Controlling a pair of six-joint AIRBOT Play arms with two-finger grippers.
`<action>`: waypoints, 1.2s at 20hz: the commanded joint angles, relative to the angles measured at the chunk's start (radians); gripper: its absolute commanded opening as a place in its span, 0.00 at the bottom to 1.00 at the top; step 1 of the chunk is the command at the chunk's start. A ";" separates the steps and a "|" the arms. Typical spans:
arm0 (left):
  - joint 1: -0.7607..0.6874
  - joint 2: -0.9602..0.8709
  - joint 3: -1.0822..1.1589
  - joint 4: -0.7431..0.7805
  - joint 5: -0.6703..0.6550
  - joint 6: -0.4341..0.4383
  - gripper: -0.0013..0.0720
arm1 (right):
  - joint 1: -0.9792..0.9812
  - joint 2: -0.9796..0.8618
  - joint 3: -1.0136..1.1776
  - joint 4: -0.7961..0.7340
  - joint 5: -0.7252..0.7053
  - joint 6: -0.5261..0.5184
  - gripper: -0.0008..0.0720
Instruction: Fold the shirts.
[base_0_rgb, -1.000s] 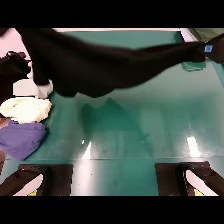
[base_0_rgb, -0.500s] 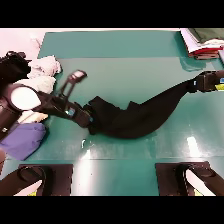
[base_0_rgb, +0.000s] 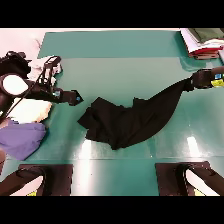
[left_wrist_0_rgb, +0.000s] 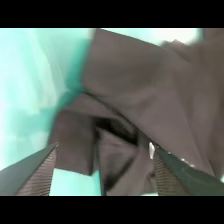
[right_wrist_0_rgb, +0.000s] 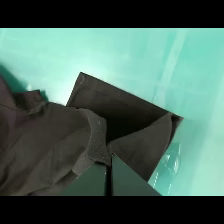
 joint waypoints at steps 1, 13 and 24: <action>0.059 -0.161 0.004 -0.109 -0.019 0.042 0.93 | 0.001 -0.031 0.004 0.000 0.003 0.000 0.03; -0.137 -0.292 -0.003 -0.128 -0.044 0.090 0.94 | 0.001 -0.030 0.004 -0.001 0.003 0.000 0.03; -0.137 -0.389 -0.001 -0.310 0.154 0.056 0.94 | 0.001 -0.030 0.004 -0.001 0.005 0.000 0.03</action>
